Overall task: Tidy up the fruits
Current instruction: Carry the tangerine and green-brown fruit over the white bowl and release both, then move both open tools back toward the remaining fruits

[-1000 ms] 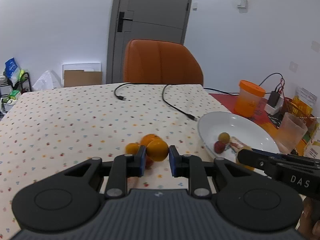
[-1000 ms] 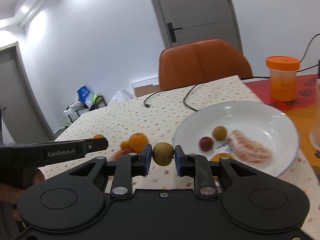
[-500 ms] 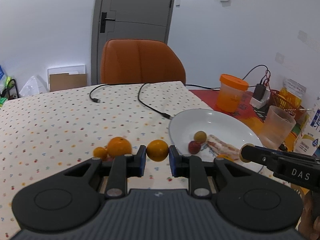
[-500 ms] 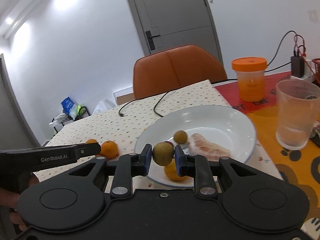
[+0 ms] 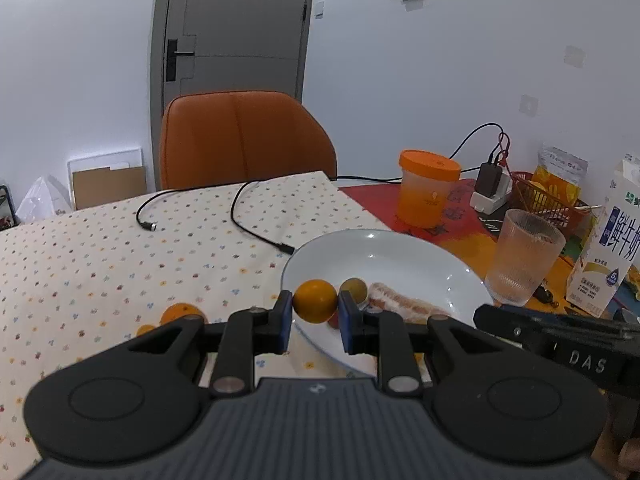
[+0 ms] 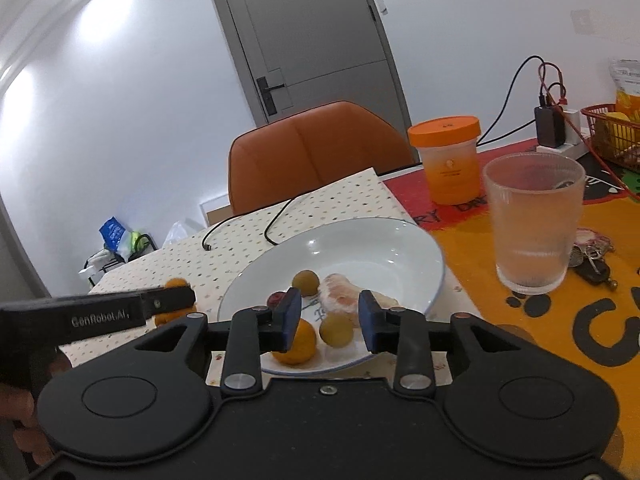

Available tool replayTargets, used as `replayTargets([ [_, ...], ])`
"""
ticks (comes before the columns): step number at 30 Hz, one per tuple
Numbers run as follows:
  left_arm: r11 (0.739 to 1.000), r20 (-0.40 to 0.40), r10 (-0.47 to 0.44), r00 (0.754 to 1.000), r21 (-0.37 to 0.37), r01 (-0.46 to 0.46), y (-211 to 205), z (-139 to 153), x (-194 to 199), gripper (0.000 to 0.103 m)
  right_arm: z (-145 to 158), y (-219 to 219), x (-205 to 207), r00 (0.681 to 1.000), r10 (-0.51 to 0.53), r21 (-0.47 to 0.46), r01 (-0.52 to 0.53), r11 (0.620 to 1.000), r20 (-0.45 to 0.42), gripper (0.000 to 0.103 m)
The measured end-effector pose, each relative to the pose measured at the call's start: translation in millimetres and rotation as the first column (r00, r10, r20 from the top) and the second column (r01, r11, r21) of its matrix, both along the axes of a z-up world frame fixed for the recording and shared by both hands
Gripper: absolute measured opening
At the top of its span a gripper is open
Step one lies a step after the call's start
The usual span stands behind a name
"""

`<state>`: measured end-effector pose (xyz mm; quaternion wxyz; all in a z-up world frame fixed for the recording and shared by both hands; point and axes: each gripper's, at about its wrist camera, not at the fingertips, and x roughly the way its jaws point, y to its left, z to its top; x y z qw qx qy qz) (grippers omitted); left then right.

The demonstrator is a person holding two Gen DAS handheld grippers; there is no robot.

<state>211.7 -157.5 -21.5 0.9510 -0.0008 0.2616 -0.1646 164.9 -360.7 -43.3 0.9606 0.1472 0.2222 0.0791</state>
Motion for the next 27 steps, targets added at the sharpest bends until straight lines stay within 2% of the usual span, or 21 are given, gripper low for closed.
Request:
replayTargets([
  [6,1.000,0.004,-0.018,1.000,0.004,0.018,-6.9,1.6,0.7,0.023,-2.5,-5.2,-2.3,1.000,-0.012,0.009,0.012,1.000,-0.009,0.033],
  [10,1.000,-0.006,-0.006,1.000,0.023,0.007,-7.6,0.5,0.6,0.027,-2.9,-6.1,-3.5,1.000,-0.012,0.011,0.012,1.000,-0.009,0.033],
  [22,0.999,-0.050,0.047,0.998,0.019,-0.046,21.3,-5.6,-7.8,0.031,-2.1,5.0,-3.9,1.000,0.014,0.008,-0.014,1.000,-0.012,0.035],
  [25,0.997,-0.058,0.073,0.996,0.019,-0.072,30.6,-6.2,-10.4,0.041,-0.6,10.9,-4.3,1.000,0.030,0.001,-0.030,1.000,-0.010,0.036],
  [27,0.995,-0.058,0.095,0.994,0.020,-0.094,36.8,-6.9,-11.9,0.051,-0.1,14.9,-4.7,0.999,0.034,-0.002,-0.034,0.999,-0.010,0.042],
])
